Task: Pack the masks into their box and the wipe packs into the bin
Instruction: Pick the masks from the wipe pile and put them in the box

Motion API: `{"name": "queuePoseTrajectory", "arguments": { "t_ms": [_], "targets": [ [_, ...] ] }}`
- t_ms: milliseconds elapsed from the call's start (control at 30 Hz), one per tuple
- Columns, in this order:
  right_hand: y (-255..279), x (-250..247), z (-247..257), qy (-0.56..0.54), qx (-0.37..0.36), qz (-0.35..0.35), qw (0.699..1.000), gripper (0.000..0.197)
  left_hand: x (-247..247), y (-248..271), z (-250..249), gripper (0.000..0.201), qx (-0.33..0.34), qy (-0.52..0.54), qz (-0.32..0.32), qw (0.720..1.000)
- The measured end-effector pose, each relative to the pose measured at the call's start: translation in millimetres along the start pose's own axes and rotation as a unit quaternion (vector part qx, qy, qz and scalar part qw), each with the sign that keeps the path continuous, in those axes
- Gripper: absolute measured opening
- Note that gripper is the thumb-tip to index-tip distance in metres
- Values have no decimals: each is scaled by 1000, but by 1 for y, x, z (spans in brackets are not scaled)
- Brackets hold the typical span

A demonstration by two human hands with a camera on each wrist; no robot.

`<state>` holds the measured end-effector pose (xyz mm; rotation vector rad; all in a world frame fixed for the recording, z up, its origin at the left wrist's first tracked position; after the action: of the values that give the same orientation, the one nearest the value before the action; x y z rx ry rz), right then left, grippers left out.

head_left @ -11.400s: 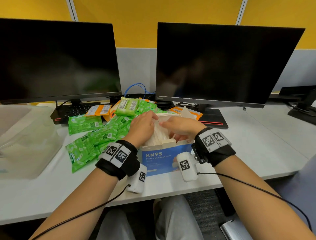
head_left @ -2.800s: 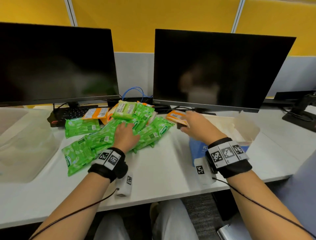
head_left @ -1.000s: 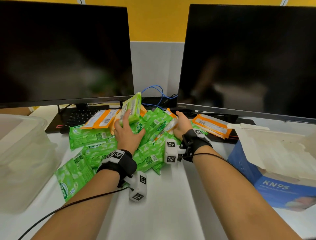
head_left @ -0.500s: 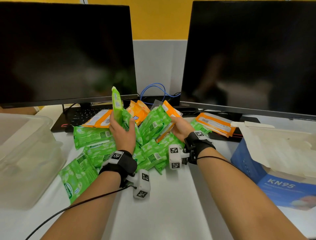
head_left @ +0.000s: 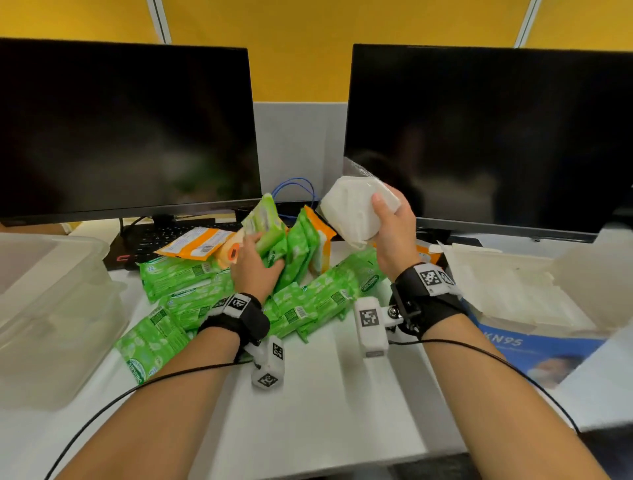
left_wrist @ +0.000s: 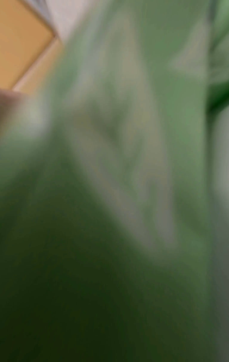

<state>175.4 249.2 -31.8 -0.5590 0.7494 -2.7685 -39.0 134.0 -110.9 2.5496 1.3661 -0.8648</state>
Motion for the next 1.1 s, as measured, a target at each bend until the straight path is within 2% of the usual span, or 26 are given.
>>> {"name": "queuePoseTrajectory", "arguments": {
  "t_ms": [67,100,200,267,300,333,400,433,467,533,600,700,800,967,1100],
  "targets": [
    [5,-5,6,0,-2,-25,1000,26,10,16,-15,52,32,-132,30,990],
    [9,-6,9,-4,-3,-33,999,27,16,25,-23,49,54,-163,56,983],
    [18,-3,11,-15,6,-19,1000,33,20,43,-39,45,88,-144,181,969],
    [24,5,8,-51,49,-1,998,36,8,45,-48,43,90,-132,269,950],
    [29,9,5,-66,81,1,994,35,-2,44,-52,42,98,-134,288,943],
    [34,13,0,-74,109,2,991,35,-13,40,-52,42,106,-140,282,943],
    [47,18,-12,-81,150,9,985,37,-35,29,-38,46,84,-169,206,960],
    [54,20,-20,-96,173,9,980,38,-46,22,-23,53,38,-206,155,965],
    [60,21,-28,-103,200,7,974,38,-56,17,-3,62,-25,-254,125,959],
    [72,23,-42,-77,237,11,968,39,-69,18,33,80,-140,-336,140,921],
    [81,24,-54,-24,248,10,968,41,-73,24,51,89,-181,-358,176,899],
    [86,23,-64,-17,250,-19,968,50,-78,33,48,97,-167,-354,195,899],
    [87,25,-69,-65,266,-41,961,59,-69,51,37,103,-138,-380,244,882],
    [91,26,-72,-175,286,-93,938,51,-49,79,19,101,-61,-386,262,883],
    [92,25,-68,-222,297,-133,919,48,-46,80,22,95,-28,-384,281,879]
  ]
}}
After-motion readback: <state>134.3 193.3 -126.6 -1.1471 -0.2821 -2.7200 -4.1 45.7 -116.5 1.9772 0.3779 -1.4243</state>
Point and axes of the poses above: each hand's wrist, its own y-axis away from the middle knuckle, its own x-axis out of the palm, z = x × y, the point moved 3 cm from there along -y, towards the middle knuckle, and after that the axes turned 14 degrees about -x, right-handed, at the moved point
